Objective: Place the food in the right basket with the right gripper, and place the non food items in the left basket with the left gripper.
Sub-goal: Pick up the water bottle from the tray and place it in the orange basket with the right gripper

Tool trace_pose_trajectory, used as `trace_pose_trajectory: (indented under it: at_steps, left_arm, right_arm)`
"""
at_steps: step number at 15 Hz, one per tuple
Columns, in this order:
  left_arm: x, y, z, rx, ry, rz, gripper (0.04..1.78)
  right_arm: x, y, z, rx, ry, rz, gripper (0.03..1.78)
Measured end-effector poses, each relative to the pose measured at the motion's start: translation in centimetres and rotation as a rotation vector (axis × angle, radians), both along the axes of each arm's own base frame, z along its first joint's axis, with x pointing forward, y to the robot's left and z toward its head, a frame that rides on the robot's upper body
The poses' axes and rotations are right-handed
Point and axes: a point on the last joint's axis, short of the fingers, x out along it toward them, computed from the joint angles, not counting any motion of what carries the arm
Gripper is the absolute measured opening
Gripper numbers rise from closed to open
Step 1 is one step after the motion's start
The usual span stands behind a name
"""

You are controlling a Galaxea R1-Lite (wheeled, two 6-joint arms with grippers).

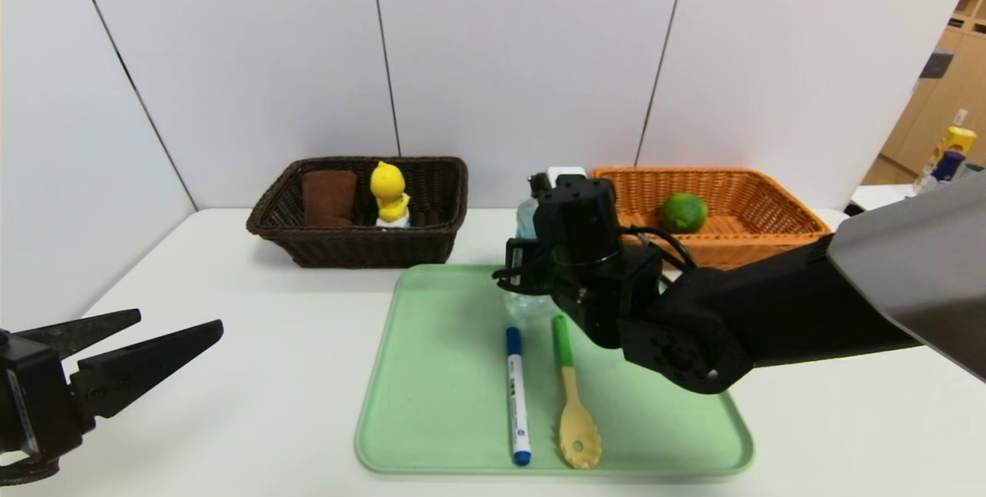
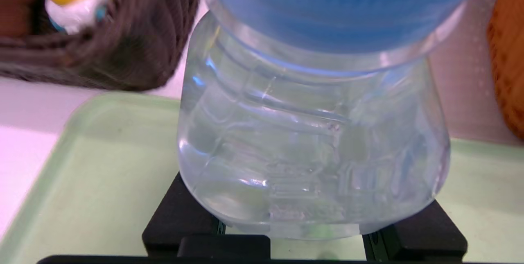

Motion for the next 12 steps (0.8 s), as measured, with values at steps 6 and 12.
trace_pose_trajectory:
  at_steps: [6, 12]
  left_arm:
    - [0.1, 0.0, 0.0, -0.001, 0.002, -0.004, 1.69]
    - [0.1, 0.0, -0.3, 0.002, 0.015, -0.007, 1.69]
  right_arm:
    - [-0.8, -1.7, 8.1, 0.111, -0.124, 0.005, 0.84]
    - [2.3, -8.3, 15.8, 0.163, -0.194, -0.091, 0.84]
